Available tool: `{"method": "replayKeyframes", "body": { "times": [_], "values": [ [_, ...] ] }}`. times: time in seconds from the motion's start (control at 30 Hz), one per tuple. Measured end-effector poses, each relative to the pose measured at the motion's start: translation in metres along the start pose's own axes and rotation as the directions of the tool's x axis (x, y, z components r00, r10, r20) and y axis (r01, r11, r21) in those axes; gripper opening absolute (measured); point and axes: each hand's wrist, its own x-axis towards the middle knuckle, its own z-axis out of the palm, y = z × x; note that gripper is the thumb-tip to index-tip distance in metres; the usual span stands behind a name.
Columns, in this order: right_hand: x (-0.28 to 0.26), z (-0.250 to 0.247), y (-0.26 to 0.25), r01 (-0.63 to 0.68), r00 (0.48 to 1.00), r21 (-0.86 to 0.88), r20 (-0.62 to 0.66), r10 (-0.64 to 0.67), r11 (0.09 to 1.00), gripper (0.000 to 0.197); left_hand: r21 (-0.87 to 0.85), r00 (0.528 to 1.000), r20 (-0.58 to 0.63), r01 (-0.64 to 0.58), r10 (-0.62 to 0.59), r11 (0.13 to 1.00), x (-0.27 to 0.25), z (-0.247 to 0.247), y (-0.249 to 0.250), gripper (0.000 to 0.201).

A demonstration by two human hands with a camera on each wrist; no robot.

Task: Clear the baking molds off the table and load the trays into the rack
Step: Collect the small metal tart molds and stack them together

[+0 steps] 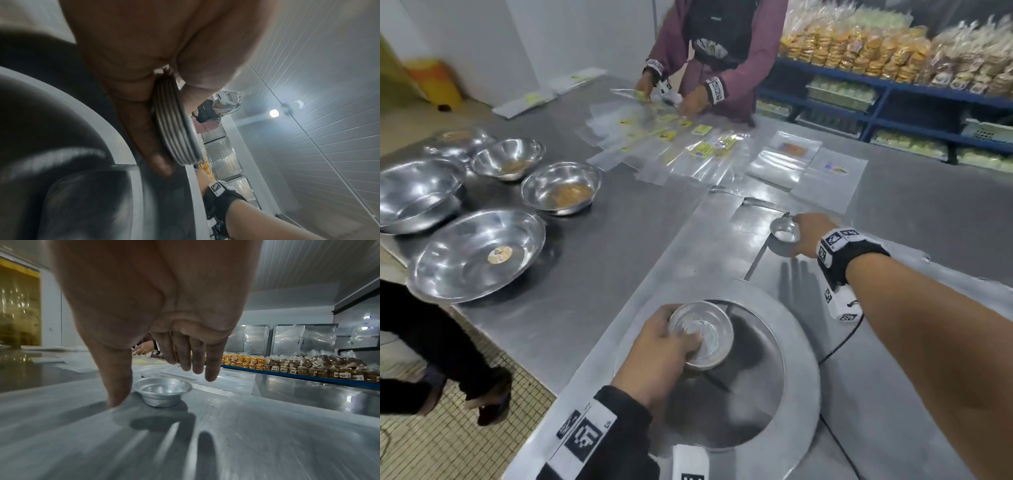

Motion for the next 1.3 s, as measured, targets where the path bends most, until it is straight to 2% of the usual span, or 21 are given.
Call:
{"method": "replayKeyframes", "body": {
  "times": [0.17, 0.3, 0.43, 0.57, 0.77, 1.0, 1.1, 1.23, 1.3],
  "values": [
    [0.041, 0.014, 0.004, -0.001, 0.999, -0.05, 0.032, 0.003, 0.999, 0.077, 0.008, 1.0, 0.019, -0.021, 0.021, 1.0, 0.007, 0.002, -0.01, 0.044],
    [0.064, 0.02, 0.008, 0.006, 0.998, -0.103, 0.059, 0.0, 0.995, 0.087, 0.039, 0.999, 0.025, -0.029, 0.028, 0.999, 0.013, 0.0, -0.014, 0.043],
    [0.052, 0.013, 0.003, 0.006, 0.999, -0.137, 0.036, -0.001, 0.991, 0.072, 0.037, 1.0, 0.005, -0.029, 0.029, 0.999, 0.018, 0.001, -0.016, 0.043],
    [0.028, 0.001, -0.003, 0.011, 0.998, -0.155, 0.059, -0.002, 0.988, 0.083, 0.026, 1.0, 0.013, -0.017, 0.017, 1.0, 0.012, 0.003, -0.015, 0.043],
    [-0.049, -0.045, -0.044, 0.137, 0.99, -0.121, 0.039, -0.133, 0.983, 0.097, -0.015, 0.999, 0.026, 0.046, -0.046, 0.999, -0.001, 0.002, -0.015, 0.055],
    [-0.171, -0.087, -0.096, 0.318, 0.948, -0.117, 0.044, -0.315, 0.941, 0.099, -0.1, 0.997, 0.052, 0.053, -0.048, 0.994, -0.049, -0.001, -0.001, 0.035],
    [-0.225, -0.089, -0.118, 0.391, 0.92, -0.114, 0.074, -0.385, 0.913, 0.098, -0.111, 0.997, 0.069, 0.029, -0.022, 0.993, -0.075, -0.003, 0.005, 0.026],
    [-0.289, -0.079, -0.139, 0.451, 0.891, -0.108, 0.111, -0.44, 0.886, 0.092, -0.136, 0.986, 0.169, 0.021, 0.002, 0.99, -0.113, -0.005, 0.012, 0.04],
    [-0.313, -0.07, -0.145, 0.461, 0.885, -0.085, 0.12, -0.45, 0.883, 0.091, -0.173, 0.978, 0.206, 0.056, -0.02, 0.983, -0.13, -0.008, 0.013, 0.038]
  ]
}}
